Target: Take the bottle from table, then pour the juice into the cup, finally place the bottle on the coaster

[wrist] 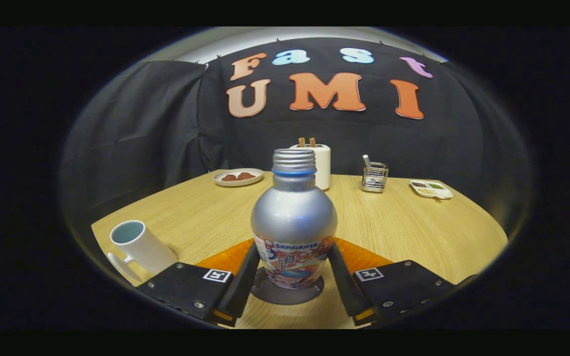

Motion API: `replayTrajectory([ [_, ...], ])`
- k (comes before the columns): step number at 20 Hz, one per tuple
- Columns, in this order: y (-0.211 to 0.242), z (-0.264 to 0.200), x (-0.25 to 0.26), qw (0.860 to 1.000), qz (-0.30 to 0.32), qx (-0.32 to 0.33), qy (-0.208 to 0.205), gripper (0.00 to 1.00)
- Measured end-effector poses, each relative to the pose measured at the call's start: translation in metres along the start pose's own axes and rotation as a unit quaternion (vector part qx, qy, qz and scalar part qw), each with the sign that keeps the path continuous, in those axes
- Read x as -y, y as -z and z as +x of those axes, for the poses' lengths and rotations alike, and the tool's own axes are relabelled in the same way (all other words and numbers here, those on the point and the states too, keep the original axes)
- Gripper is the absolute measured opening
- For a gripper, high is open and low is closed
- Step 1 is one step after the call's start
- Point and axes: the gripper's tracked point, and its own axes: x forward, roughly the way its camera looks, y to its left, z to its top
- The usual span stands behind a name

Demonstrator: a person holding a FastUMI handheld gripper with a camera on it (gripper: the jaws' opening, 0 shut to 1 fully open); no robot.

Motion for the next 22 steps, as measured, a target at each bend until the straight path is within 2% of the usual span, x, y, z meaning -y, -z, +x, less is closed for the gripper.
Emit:
replayTrajectory([
  [6,0.002,-0.005,-0.003,1.000,-0.004,0.004,0.006,0.76],
  [12,0.013,-0.006,-0.003,1.000,-0.010,-0.014,0.019,0.82],
  [13,0.011,-0.007,-0.002,1.000,-0.012,-0.012,0.022,0.83],
  [16,0.004,-0.016,-0.003,1.000,-0.009,-0.004,0.021,0.98],
  [22,-0.015,-0.043,0.000,0.999,-0.011,0.014,0.032,0.98],
])
